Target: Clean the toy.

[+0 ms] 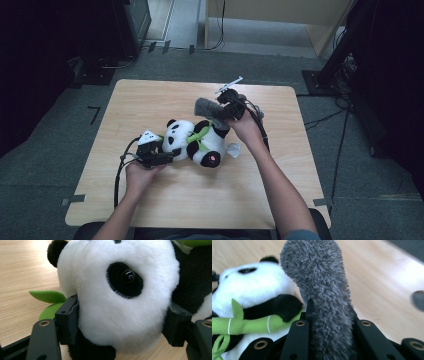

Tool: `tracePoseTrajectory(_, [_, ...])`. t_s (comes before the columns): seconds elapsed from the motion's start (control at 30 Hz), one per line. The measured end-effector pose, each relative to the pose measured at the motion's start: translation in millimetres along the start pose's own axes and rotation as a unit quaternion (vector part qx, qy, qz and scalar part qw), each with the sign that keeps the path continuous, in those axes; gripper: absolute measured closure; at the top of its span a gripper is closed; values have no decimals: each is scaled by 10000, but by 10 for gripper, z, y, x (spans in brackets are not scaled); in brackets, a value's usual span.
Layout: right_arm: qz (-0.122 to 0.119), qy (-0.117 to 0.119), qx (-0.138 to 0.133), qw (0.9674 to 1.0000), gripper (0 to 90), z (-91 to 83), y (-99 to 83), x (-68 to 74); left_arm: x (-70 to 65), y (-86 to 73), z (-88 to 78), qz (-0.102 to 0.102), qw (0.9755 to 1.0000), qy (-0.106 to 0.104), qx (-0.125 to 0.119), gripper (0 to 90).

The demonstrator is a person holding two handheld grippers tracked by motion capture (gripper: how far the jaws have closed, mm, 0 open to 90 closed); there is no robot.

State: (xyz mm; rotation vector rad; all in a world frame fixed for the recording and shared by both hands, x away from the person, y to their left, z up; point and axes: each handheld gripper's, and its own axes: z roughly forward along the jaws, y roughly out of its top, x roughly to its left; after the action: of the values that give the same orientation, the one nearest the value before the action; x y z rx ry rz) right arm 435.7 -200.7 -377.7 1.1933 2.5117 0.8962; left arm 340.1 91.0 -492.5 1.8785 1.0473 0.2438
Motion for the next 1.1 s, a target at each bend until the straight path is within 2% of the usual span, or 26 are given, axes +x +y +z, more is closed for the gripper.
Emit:
tracePoseTrajectory(0.03, [0,0,0,10000,744,0,0,0,3,1,1,-29,10000,-14,-12,278])
tracePoseTrajectory(0.07, [17,19,-274,9996,743,-113,10,-33,2,1,0,-19,10000,-14,-6,275])
tracePoseTrajectory(0.1, [17,19,-274,9996,743,-113,10,-33,2,1,0,-19,10000,-14,-6,273])
tracePoseTrajectory(0.13, [97,78,-529,9985,740,-233,4,-58,1,2,-1,-6,10000,-12,2,271])
tracePoseTrajectory(0.23, [143,129,-665,9976,735,-325,-15,-53,-1,3,-1,8,10000,1,3,270])
tracePoseTrajectory(0.3, [50,103,-752,9971,732,-382,-53,-36,-6,4,2,-13,10000,6,-11,270])
tracePoseTrajectory(0.33, [67,163,-803,9966,728,-400,-114,-19,-9,4,3,-27,10000,7,-13,270])
tracePoseTrajectory(0.53, [37,272,-828,9962,704,-328,-313,33,-6,3,2,-24,10000,9,2,271])
tracePoseTrajectory(0.6, [5,311,-812,9962,634,-257,-386,38,-6,3,2,-14,10000,9,8,271])
tracePoseTrajectory(0.63, [-68,340,-968,9947,590,-209,-432,37,-7,3,2,-18,10000,11,7,271])
tracePoseTrajectory(0.67, [-57,359,-1062,9937,627,-206,-443,44,-6,3,2,-23,10000,10,6,271])
tracePoseTrajectory(0.7, [-57,359,-1062,9937,627,-206,-443,44,-5,3,3,-25,10000,9,3,271])
tracePoseTrajectory(0.73, [-62,331,-1084,9935,685,-206,-446,59,-6,3,4,-27,10000,12,-2,271])
tracePoseTrajectory(0.77, [-140,223,-1053,9941,705,-203,-449,85,-6,3,5,-33,10000,14,-4,271])
tracePoseTrajectory(0.83, [-284,59,-1040,9942,713,-181,-489,121,-7,4,4,-36,10000,28,8,270])
tracePoseTrajectory(0.9, [-277,66,-1116,9933,712,-182,-514,109,-11,3,6,-24,10000,40,7,270])
tracePoseTrajectory(0.93, [-138,135,-1196,9926,708,-191,-574,66,-8,3,6,-18,10000,31,5,270])
tracePoseTrajectory(0.97, [-138,135,-1196,9926,708,-191,-574,66,-8,2,6,-9,10000,24,2,270])
tracePoseTrajectory(1.0, [31,263,-1221,9922,703,-205,-633,-8,-8,3,5,4,10000,26,10,269])
tracePoseTrajectory(1.03, [31,263,-1221,9922,703,-205,-633,-8,-9,3,5,13,10000,27,11,269])
tracePoseTrajectory(1.1, [240,416,-1287,9905,704,-221,-692,-87,-6,2,4,33,10000,23,12,267])
